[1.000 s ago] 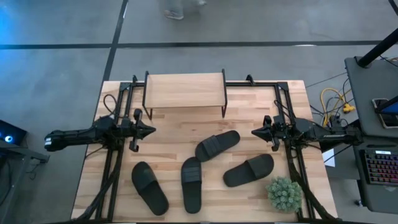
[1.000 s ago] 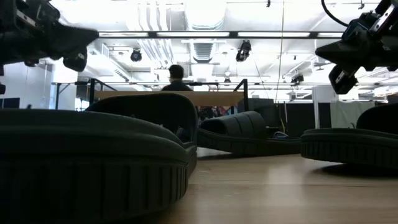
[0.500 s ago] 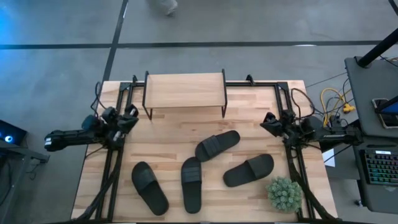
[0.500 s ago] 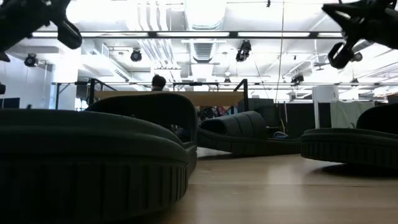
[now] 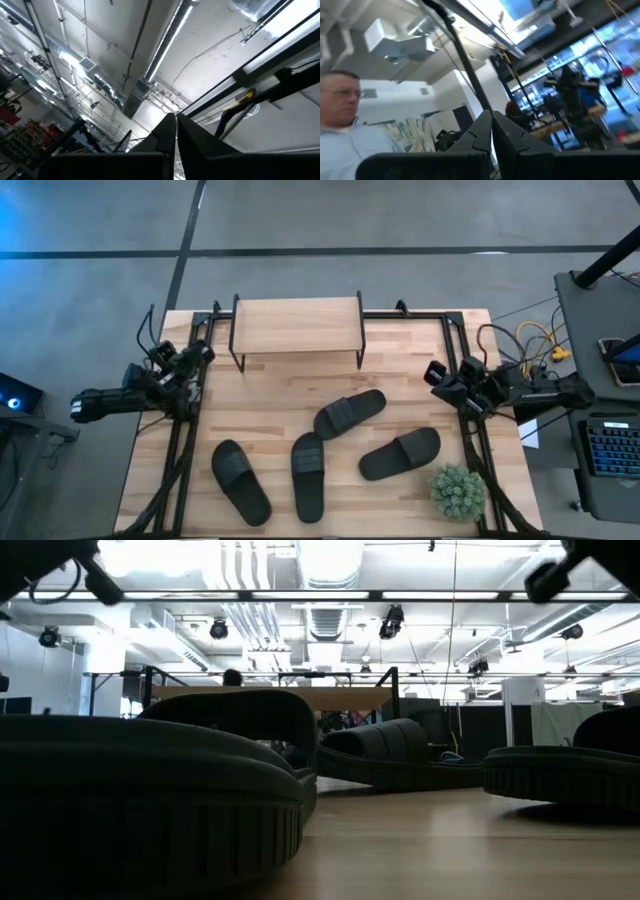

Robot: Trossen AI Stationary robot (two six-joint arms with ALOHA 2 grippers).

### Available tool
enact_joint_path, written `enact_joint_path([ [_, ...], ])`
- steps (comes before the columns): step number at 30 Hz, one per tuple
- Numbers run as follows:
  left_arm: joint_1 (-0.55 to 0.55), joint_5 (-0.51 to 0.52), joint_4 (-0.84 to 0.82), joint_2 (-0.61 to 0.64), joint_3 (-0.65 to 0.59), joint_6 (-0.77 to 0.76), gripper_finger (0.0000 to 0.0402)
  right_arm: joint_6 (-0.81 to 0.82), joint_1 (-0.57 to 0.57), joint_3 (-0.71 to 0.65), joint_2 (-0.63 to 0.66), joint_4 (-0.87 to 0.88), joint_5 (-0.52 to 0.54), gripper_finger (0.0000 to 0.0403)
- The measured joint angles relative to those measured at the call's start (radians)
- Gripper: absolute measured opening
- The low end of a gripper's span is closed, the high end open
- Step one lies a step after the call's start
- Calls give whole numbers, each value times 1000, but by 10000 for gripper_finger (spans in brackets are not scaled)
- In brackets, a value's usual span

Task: Pick and place slides into the shelf
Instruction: Put the top small black slide on the shelf

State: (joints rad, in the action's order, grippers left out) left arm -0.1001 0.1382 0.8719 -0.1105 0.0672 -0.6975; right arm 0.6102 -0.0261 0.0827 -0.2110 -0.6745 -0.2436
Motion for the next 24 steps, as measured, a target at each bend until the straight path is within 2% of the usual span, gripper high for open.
enact_joint_path([
  [8,0,-51,6,-118,87,6,2,-119,0,230,-269,73,0,9],
  [12,0,-82,-4,-219,87,-2,2,-115,13,352,-386,274,15,9],
  [15,1,-104,-48,-294,87,-57,2,-70,29,431,-455,480,72,9],
  [19,1,-210,-50,-375,86,-121,2,-9,49,510,-525,660,114,9],
  [24,3,-368,-44,-408,86,-206,2,68,51,558,-584,684,113,9],
])
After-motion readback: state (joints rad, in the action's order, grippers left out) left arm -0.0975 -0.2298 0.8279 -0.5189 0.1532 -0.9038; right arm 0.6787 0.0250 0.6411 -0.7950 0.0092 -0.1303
